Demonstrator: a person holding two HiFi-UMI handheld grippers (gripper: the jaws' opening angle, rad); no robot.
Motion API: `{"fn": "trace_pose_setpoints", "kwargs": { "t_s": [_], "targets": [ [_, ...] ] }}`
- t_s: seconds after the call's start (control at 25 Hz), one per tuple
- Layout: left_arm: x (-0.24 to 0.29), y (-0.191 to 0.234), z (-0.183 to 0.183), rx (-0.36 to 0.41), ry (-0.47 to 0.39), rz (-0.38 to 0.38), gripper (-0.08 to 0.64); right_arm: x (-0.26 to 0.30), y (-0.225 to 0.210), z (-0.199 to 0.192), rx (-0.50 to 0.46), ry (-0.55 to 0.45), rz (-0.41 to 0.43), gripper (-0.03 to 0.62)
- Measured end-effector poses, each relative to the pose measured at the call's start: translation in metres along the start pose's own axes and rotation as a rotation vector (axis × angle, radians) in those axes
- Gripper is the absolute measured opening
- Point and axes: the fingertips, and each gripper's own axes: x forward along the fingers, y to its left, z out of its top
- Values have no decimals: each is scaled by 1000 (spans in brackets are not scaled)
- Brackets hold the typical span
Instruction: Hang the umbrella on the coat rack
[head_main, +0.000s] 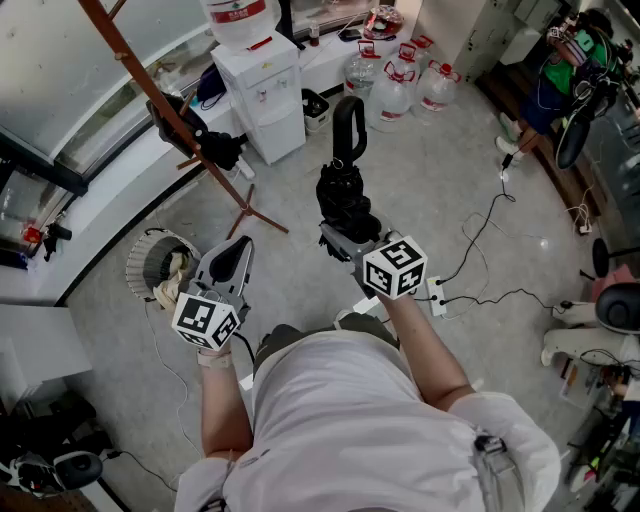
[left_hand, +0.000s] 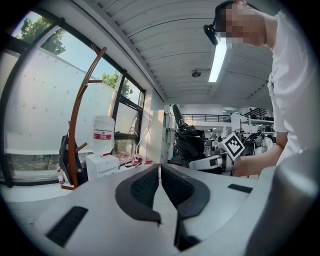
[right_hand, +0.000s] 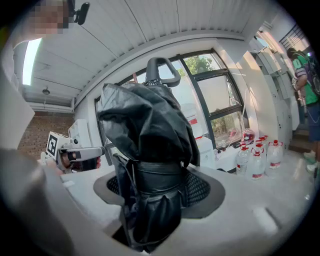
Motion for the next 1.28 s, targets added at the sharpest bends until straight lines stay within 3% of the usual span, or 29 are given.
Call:
{"fn": "trace_pose_setpoints", "kwargs": {
  "t_s": [0.44,0.76,1.0,1.28],
  "targets": [
    [53,-41,-12,-18,33,22,2,-37,-52,-10,41,19,55,278],
    [84,-38,-27,-39,82,-7,2,-35,-80,-24,83,60,33,276],
    [123,-5,-26,-64,67,-22,2,-10,-110,-20,120,91,3,277],
    [170,75,-16,-118,55,-59,2,57,-142,9,111,138,-57,276]
  ]
}}
